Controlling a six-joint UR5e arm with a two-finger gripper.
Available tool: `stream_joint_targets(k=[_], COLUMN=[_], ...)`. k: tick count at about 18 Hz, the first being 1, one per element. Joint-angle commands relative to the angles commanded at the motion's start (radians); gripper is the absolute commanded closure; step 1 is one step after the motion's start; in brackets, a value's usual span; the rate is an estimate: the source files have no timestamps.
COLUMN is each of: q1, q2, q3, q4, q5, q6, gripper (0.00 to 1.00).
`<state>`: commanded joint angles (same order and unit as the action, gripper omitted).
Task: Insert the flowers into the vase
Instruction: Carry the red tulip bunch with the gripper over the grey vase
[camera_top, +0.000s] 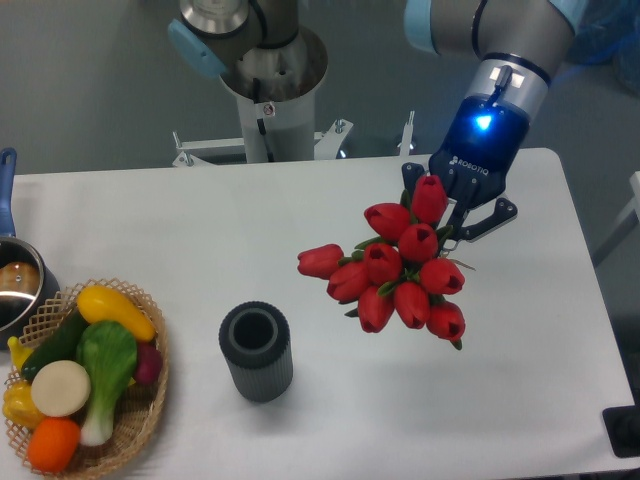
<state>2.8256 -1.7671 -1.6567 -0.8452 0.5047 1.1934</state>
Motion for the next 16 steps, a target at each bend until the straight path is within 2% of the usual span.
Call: stream_joint_targets(k=[9,16], q1=[-0.014,-0.049], q2=[0.009,-0.008], q3=[-0.015,-0.028], q4=[0.002,0.023], q5=[-0.014,-0.167], q6=[0.008,0.008], gripper=[0.84,0.84])
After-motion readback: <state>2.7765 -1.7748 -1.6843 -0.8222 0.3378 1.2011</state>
